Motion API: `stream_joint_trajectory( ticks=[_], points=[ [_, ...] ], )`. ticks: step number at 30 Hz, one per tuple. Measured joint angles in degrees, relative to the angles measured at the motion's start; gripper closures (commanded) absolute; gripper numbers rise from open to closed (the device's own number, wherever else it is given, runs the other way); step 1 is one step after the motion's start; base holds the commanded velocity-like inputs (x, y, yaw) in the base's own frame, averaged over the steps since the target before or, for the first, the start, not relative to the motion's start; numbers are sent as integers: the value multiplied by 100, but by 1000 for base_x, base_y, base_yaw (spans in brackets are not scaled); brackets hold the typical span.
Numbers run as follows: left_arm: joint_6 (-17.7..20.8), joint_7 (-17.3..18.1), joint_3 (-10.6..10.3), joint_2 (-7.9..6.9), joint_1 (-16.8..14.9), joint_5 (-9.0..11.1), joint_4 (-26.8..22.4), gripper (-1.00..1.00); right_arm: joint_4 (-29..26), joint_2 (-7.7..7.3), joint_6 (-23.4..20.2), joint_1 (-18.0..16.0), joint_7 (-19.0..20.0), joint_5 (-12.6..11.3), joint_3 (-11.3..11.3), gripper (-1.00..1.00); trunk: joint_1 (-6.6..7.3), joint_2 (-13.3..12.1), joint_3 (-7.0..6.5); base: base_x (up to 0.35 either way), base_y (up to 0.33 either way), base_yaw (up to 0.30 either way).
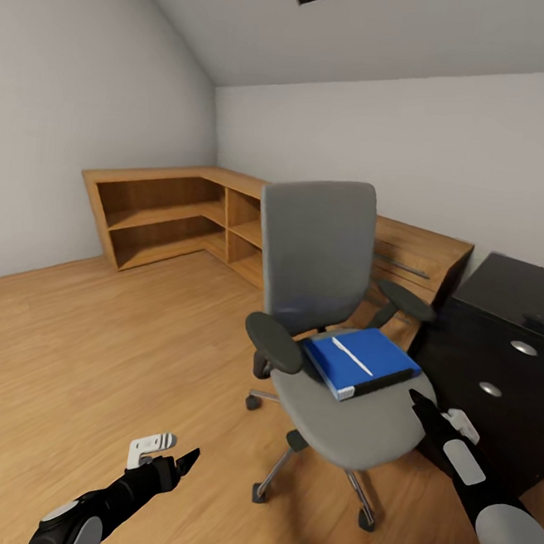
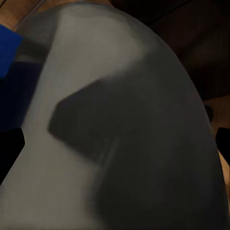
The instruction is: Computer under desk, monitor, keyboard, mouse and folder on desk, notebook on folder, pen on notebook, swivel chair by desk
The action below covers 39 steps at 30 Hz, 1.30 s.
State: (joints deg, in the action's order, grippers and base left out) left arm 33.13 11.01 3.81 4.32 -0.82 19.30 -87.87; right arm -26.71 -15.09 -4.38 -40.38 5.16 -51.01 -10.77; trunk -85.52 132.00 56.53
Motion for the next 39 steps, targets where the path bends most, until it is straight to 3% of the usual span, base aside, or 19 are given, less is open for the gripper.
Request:
stream_joint_trajectory(
  ticks=[12, 26, 39],
  points=[
    [0, -4, -76, 0, 0, 0, 8, -100, 17, 1, 210, 0, -3, 17, -1, -100, 2, 0, 33, 172, 0, 210],
    [-4, 0, -90, 0, -2, -1, 37, -100, -131, 2, -3, 2, 9, -19, 32, -100, 1, 0, 85, 130, 0, 108],
    [0, 0, -90, 0, -3, -1, 38, -100, -63, 4, -1, 6, 4, -22, 41, -100, -1, -1, 86, -156, 0, 1]
  ],
)
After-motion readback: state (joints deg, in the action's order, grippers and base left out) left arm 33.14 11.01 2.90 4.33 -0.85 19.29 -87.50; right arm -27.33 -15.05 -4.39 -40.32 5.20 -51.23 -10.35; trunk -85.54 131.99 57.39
